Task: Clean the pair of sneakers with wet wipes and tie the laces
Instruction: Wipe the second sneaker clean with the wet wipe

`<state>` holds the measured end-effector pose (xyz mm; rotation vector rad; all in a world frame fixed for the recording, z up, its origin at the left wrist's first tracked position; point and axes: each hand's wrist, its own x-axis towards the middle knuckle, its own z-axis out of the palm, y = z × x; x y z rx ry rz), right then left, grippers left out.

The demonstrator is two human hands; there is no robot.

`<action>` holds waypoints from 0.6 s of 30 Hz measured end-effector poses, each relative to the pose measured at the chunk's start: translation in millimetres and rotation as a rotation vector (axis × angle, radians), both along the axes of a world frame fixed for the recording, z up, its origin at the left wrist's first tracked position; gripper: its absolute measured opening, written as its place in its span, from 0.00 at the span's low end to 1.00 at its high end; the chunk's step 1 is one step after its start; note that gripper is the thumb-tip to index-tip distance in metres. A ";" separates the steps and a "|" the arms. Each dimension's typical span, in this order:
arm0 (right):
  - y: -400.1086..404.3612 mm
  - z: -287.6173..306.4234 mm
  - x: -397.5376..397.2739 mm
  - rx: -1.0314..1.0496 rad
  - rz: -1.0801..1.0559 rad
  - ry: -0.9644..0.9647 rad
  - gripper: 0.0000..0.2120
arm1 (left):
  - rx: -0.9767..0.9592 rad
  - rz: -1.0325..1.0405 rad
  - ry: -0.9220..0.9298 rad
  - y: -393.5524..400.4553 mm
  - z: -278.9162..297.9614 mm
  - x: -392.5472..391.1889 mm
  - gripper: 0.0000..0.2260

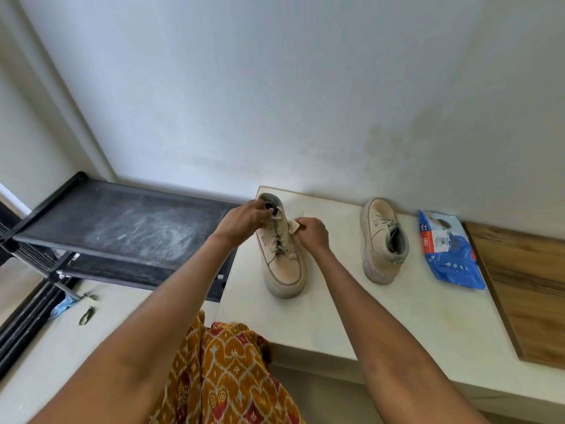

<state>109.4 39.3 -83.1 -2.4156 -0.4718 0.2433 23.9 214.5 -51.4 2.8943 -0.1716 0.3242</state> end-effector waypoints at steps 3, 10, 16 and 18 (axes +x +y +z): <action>-22.6 -8.1 -8.1 -0.045 0.045 -0.027 0.10 | 0.032 -0.010 -0.012 -2.7 6.7 3.8 0.10; -56.6 -1.2 -41.2 -0.071 0.100 -0.097 0.09 | 0.096 0.082 0.035 -14.8 17.8 0.3 0.07; -78.0 3.6 -75.8 -0.220 0.075 -0.193 0.11 | 0.195 0.209 0.116 -23.6 19.0 -11.8 0.05; -86.3 1.5 -84.8 -0.314 0.061 -0.229 0.12 | 0.219 0.237 0.136 -26.7 19.1 -17.2 0.05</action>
